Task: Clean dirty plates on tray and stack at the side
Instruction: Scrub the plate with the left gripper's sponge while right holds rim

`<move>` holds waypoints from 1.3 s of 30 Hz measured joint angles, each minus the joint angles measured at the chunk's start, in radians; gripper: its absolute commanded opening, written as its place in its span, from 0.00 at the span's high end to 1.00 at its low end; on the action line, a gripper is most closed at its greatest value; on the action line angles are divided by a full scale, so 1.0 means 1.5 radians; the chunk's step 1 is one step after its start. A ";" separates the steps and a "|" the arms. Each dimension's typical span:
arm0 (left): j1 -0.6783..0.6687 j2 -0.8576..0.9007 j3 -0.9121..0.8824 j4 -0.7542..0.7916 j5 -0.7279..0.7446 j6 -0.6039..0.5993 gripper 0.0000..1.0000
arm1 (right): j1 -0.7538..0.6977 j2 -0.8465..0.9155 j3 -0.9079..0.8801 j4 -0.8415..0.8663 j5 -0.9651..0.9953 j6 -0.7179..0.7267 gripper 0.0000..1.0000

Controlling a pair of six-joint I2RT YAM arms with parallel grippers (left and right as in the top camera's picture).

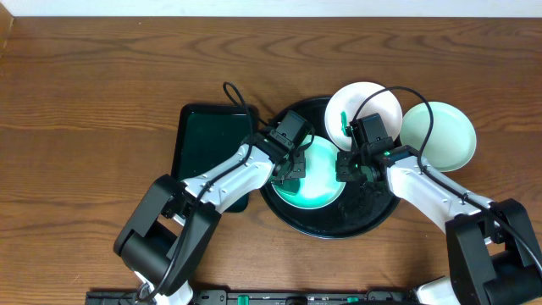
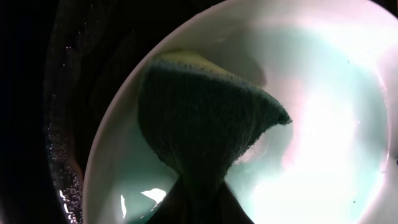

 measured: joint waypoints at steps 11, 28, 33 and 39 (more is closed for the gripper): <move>0.005 -0.002 -0.011 0.025 0.030 -0.054 0.93 | 0.000 0.000 0.000 0.000 -0.001 0.000 0.99; 0.003 -0.136 -0.034 0.131 0.093 -0.075 0.93 | 0.000 0.000 0.000 0.001 -0.001 0.000 0.99; 0.003 -0.158 -0.034 0.075 0.041 -0.058 0.92 | 0.000 0.000 0.000 0.001 -0.001 0.000 0.98; 0.003 -0.110 -0.034 0.036 -0.004 -0.038 0.92 | 0.000 0.000 0.000 0.001 -0.001 0.000 0.99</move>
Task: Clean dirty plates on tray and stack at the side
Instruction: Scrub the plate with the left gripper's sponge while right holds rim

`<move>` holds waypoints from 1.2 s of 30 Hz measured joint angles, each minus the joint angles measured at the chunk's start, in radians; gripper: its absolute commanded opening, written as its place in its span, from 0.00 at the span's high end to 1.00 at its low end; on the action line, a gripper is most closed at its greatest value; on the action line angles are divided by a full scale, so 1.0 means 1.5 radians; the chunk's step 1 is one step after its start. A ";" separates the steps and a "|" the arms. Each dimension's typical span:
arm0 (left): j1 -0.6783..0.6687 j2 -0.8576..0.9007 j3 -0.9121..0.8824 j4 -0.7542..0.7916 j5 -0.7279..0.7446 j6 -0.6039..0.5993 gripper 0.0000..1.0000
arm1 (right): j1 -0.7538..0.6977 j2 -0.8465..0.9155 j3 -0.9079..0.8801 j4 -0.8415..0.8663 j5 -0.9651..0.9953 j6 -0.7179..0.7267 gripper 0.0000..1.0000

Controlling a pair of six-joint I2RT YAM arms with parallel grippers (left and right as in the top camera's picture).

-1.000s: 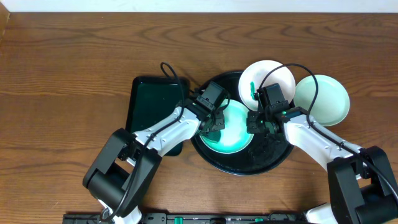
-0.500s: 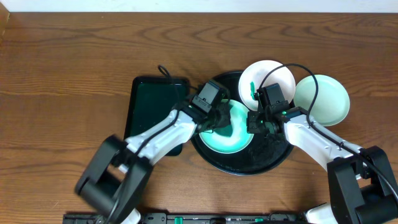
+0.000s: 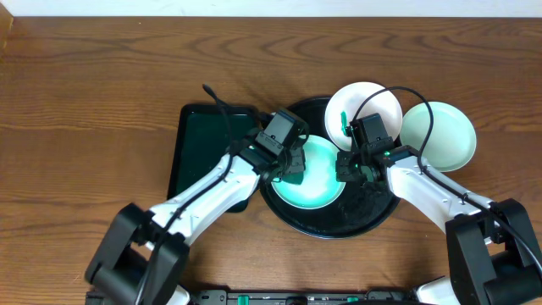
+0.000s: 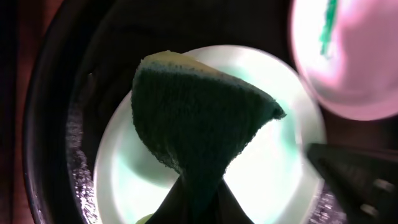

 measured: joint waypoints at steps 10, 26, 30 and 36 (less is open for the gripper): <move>-0.004 0.071 0.000 0.003 -0.054 0.003 0.93 | 0.000 0.000 0.000 0.001 0.000 0.000 0.99; -0.004 0.084 0.006 -0.002 -0.041 0.003 0.92 | 0.000 0.000 0.000 0.001 0.000 0.000 0.99; -0.004 0.085 0.006 -0.002 -0.025 0.003 0.93 | 0.000 0.000 0.000 0.001 0.000 -0.001 0.99; -0.005 0.088 0.006 0.006 0.004 0.005 0.93 | 0.000 0.000 0.000 0.001 0.000 -0.001 0.99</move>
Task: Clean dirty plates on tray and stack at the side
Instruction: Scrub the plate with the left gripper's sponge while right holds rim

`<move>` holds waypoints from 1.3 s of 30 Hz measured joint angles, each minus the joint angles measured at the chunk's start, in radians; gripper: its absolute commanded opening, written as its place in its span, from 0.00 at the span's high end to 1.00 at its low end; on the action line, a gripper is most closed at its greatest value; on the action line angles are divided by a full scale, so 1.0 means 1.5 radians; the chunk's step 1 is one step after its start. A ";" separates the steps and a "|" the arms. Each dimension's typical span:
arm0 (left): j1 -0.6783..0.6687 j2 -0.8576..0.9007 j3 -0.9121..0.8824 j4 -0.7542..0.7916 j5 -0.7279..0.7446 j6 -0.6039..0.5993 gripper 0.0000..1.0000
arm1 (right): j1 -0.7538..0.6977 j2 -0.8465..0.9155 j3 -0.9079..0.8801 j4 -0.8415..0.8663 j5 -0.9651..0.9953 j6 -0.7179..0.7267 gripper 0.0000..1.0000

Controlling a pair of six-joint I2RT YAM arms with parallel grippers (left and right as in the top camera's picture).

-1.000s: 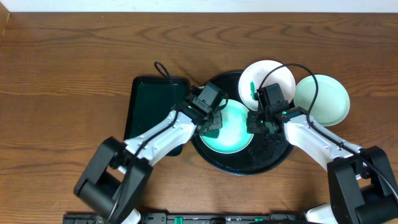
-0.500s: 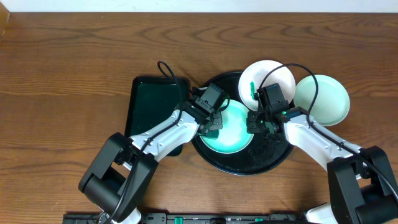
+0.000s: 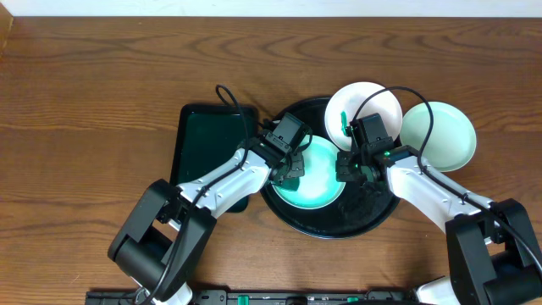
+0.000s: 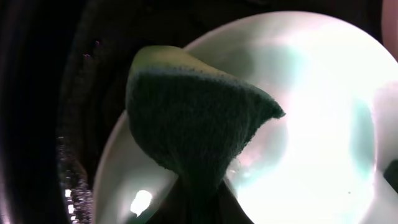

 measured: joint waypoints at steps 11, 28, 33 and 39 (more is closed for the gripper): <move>-0.001 0.003 0.000 0.006 0.067 0.031 0.93 | 0.000 0.000 0.000 0.001 0.000 0.000 0.99; 0.006 -0.089 0.000 -0.025 0.091 0.100 0.92 | 0.000 0.000 0.000 0.001 0.000 0.000 0.99; 0.010 -0.089 0.000 -0.059 0.045 0.105 0.93 | 0.000 0.000 0.000 0.001 0.000 0.000 0.99; 0.011 -0.084 0.000 -0.058 0.026 0.109 0.93 | 0.000 0.000 0.000 0.001 0.000 0.000 0.99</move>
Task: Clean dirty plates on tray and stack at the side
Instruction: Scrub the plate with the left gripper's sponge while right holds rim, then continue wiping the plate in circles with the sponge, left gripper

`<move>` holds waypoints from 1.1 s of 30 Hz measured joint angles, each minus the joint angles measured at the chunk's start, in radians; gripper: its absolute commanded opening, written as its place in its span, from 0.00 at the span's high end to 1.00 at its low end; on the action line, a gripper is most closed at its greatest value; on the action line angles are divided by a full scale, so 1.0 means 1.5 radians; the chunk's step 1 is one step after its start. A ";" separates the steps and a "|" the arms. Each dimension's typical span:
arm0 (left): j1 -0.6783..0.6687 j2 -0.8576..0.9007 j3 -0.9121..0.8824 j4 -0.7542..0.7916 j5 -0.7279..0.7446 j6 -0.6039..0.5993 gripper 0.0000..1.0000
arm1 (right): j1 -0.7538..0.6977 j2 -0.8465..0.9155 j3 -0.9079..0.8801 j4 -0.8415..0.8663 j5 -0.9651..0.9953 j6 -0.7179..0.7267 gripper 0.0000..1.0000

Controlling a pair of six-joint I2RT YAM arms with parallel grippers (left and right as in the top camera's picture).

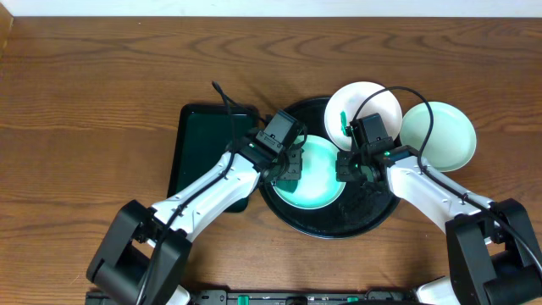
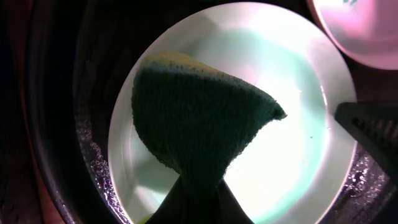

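A round black tray [image 1: 366,217] holds a pale green plate [image 1: 322,182], whose face [image 2: 292,106] looks glossy in the left wrist view. My left gripper [image 1: 288,169] is shut on a dark green sponge [image 2: 199,118] with a yellow back, held a little above the plate's left half. My right gripper [image 1: 347,167] grips the plate's right rim; one of its fingers [image 2: 373,134] shows there. A white plate [image 1: 371,100] with a green smear lies on the tray's far edge.
Another pale green plate [image 1: 440,135] lies on the wooden table to the right of the tray. A dark green rectangular tray [image 1: 203,148] sits to the left, under my left arm. The black tray's floor [image 2: 62,93] glistens with wet specks.
My left gripper with the sponge now stands higher over the green plate and slightly further left, so nearly the whole plate shows in its view. The right gripper has not moved.
First the sponge was close down on the green plate's left side. Then it was held higher, with the whole plate showing. After that it was low on the plate again, and now it is raised once more. My right gripper stayed at the rim throughout.
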 measured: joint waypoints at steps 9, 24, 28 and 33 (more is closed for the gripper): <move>-0.001 0.065 0.000 0.024 -0.032 0.006 0.93 | 0.000 0.000 0.000 0.000 0.000 0.000 0.99; 0.005 0.109 0.007 0.082 0.053 0.000 0.93 | -0.001 0.000 0.000 0.000 0.010 0.000 0.99; 0.005 0.118 0.007 0.115 0.105 -0.002 0.93 | -0.001 0.000 0.000 0.000 0.012 0.000 0.99; 0.004 0.124 0.007 0.134 0.159 -0.011 0.92 | -0.001 0.000 0.000 0.000 0.012 0.000 0.99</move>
